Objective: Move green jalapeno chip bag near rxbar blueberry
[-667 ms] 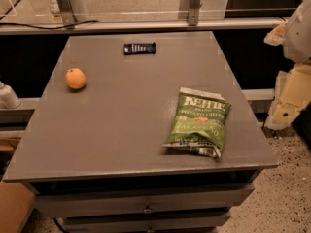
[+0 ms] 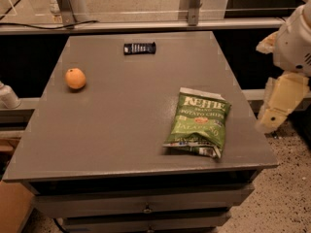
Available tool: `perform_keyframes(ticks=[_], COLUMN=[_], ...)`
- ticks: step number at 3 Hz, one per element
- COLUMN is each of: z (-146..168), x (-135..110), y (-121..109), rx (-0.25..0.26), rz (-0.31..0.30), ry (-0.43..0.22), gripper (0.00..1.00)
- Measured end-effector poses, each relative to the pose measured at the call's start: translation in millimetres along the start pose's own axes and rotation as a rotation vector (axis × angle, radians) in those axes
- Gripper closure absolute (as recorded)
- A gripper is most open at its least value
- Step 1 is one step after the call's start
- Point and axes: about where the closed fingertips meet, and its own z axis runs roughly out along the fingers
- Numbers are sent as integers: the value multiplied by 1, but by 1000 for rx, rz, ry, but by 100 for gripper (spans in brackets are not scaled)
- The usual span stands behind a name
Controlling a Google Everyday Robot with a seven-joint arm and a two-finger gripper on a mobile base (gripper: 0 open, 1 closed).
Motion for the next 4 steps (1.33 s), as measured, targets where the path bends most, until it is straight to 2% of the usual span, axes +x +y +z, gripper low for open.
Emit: perform_keyframes(ticks=[1, 2, 4], z=[46, 78, 105], x=[-11, -23, -52], y=[6, 14, 42], rx=[-62, -117, -207], rz=[40, 70, 106], ry=[-66, -116, -208], gripper=[0, 0, 0])
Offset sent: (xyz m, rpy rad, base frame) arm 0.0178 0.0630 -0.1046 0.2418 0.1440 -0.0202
